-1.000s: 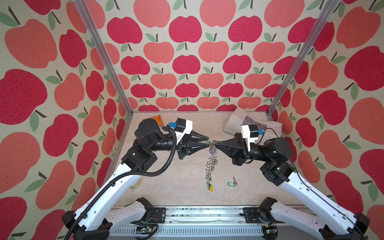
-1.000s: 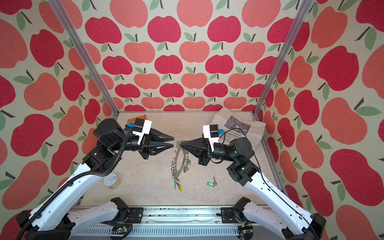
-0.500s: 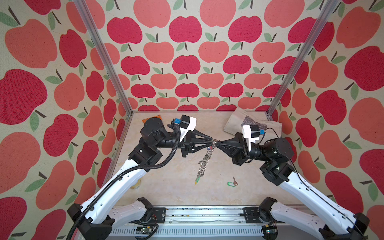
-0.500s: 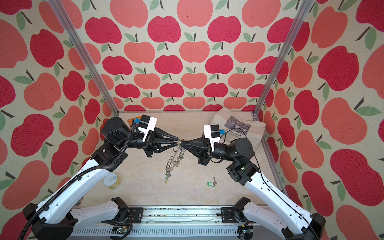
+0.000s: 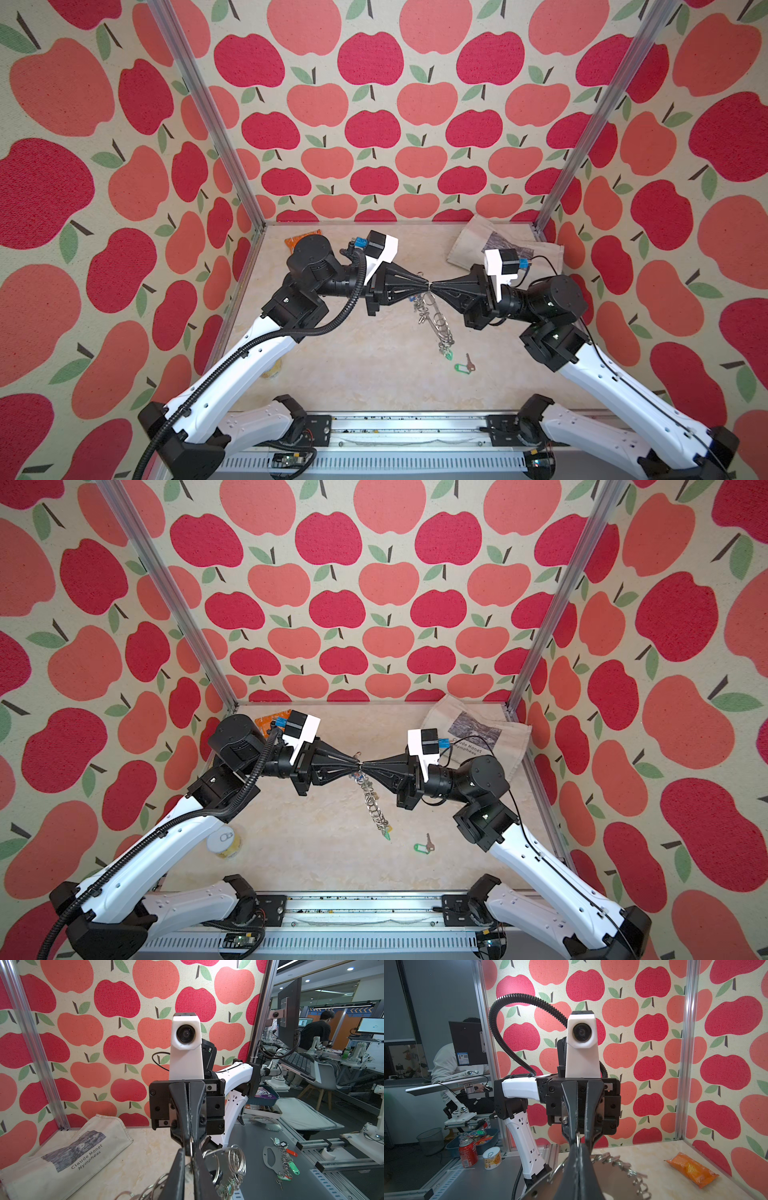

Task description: Put the keys on the keyring

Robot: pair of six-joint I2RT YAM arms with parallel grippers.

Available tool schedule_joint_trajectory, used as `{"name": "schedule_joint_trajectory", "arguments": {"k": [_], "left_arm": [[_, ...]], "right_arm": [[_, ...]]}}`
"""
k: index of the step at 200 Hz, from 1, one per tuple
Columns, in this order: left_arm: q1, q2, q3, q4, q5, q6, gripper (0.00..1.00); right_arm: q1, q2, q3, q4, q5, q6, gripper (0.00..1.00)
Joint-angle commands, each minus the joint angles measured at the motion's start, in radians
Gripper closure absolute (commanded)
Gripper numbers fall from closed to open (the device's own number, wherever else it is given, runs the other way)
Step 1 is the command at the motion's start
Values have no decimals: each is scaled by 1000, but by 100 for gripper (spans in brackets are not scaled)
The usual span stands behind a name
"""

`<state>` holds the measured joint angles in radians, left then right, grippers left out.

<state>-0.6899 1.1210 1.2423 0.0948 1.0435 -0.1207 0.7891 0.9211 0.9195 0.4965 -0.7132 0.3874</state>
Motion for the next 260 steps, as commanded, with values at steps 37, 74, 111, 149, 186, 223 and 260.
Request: {"name": "schedule_joint_trajectory", "arguments": {"k": [37, 74, 111, 149, 186, 223, 260], "left_arm": [[-5, -8, -13, -3, 23, -2, 97], [-6, -17, -21, -4, 21, 1, 87], [-5, -19, -27, 1, 23, -6, 85], [-5, -21, -33, 6, 23, -10, 88], [-6, -24, -45, 12, 14, -11, 88], [-6, -28, -41, 11, -2, -1, 100], [-6, -29, -40, 19, -30, 12, 99]], "right_arm": [[-4, -12, 11, 48, 29, -15, 100], [-4, -9, 16, 54, 35, -15, 100], [-4, -13, 17, 56, 44, -17, 100], [-3, -14, 14, 63, 51, -16, 100], [-4, -18, 10, 67, 58, -17, 100], [-4, -9, 2, 81, 51, -1, 100], [2, -9, -11, 77, 52, 8, 100]]}}
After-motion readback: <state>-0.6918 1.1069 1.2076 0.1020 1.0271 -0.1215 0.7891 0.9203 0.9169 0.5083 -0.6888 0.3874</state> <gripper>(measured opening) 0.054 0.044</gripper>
